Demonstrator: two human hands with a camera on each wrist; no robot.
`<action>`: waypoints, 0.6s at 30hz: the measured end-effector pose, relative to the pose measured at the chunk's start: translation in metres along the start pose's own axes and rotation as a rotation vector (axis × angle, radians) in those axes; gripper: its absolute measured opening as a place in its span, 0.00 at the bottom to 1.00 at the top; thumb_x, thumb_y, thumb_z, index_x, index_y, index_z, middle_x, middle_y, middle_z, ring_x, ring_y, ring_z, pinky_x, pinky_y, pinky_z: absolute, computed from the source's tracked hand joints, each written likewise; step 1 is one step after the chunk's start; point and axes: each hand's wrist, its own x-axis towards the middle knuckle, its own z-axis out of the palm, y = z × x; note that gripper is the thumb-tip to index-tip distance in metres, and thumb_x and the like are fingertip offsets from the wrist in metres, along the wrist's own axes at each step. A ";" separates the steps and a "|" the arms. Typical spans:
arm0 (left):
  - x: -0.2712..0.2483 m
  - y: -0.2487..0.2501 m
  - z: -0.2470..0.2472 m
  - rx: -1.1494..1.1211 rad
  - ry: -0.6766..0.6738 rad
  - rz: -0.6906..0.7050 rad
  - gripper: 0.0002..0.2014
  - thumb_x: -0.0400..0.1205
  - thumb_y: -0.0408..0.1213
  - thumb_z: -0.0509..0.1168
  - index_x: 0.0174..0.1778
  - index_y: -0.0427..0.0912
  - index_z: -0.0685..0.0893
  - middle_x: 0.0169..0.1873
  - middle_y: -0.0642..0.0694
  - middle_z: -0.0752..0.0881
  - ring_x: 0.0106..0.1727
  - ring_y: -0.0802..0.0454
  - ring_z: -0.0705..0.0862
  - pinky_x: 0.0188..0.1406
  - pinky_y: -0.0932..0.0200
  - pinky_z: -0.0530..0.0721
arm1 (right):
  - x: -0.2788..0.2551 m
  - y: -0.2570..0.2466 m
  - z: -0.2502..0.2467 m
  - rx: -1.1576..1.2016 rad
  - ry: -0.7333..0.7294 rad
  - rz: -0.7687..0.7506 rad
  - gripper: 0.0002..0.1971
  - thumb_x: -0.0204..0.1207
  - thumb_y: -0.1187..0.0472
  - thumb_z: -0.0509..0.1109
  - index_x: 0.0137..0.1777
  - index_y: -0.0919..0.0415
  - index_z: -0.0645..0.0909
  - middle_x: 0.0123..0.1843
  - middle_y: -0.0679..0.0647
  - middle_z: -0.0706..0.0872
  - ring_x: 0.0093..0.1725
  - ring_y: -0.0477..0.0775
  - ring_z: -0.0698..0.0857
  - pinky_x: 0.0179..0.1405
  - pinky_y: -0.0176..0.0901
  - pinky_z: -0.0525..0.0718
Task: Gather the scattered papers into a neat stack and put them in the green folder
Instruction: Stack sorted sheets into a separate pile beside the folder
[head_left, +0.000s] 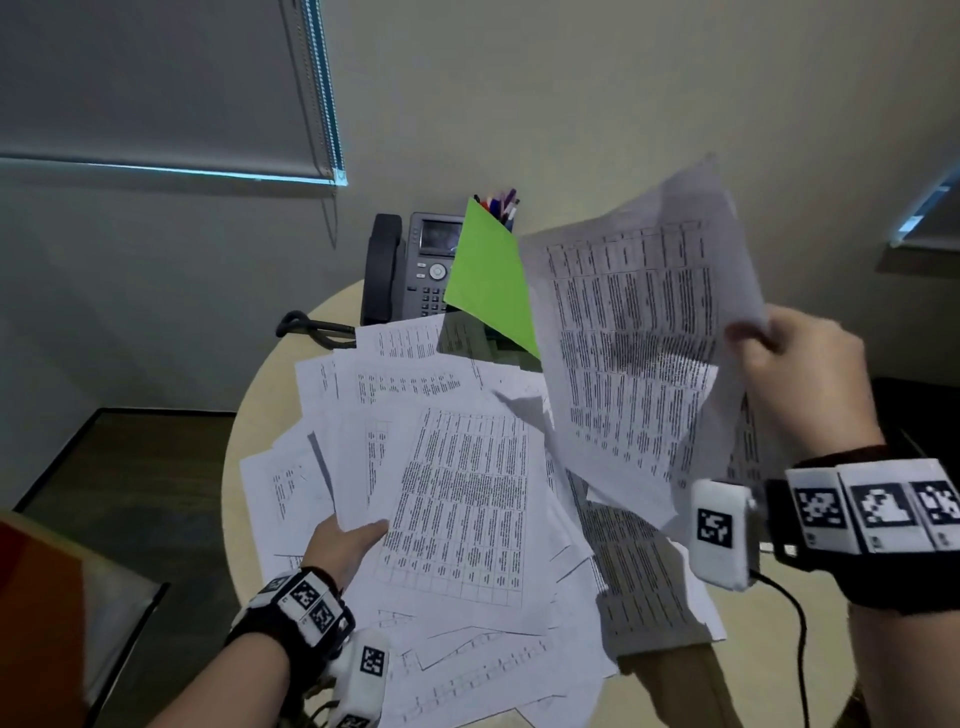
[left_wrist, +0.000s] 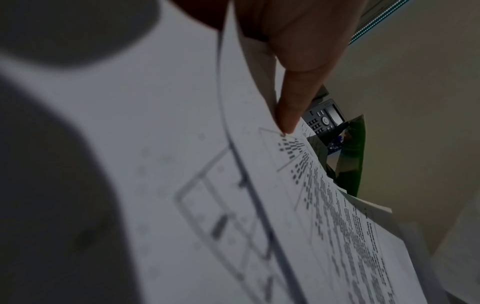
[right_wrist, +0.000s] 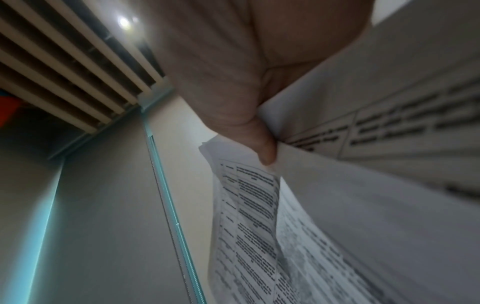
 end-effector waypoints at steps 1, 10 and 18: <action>0.001 0.000 0.000 -0.027 -0.004 -0.017 0.23 0.79 0.24 0.67 0.70 0.26 0.71 0.59 0.45 0.77 0.62 0.41 0.77 0.63 0.52 0.72 | 0.001 -0.002 0.000 0.022 -0.016 0.001 0.11 0.79 0.64 0.64 0.53 0.69 0.85 0.52 0.74 0.87 0.56 0.73 0.83 0.51 0.56 0.77; 0.000 0.001 -0.008 -0.052 -0.004 -0.081 0.18 0.79 0.30 0.65 0.65 0.35 0.75 0.62 0.38 0.79 0.65 0.40 0.75 0.58 0.54 0.70 | -0.020 0.009 0.057 0.301 -0.263 0.212 0.14 0.79 0.62 0.66 0.31 0.62 0.76 0.33 0.61 0.80 0.43 0.62 0.81 0.38 0.44 0.69; 0.012 -0.010 -0.013 -0.060 -0.075 -0.167 0.65 0.52 0.63 0.80 0.80 0.35 0.61 0.74 0.40 0.74 0.75 0.44 0.72 0.73 0.48 0.68 | -0.090 0.036 0.178 0.211 -0.630 0.368 0.08 0.77 0.54 0.65 0.51 0.54 0.70 0.48 0.52 0.80 0.46 0.54 0.79 0.45 0.42 0.75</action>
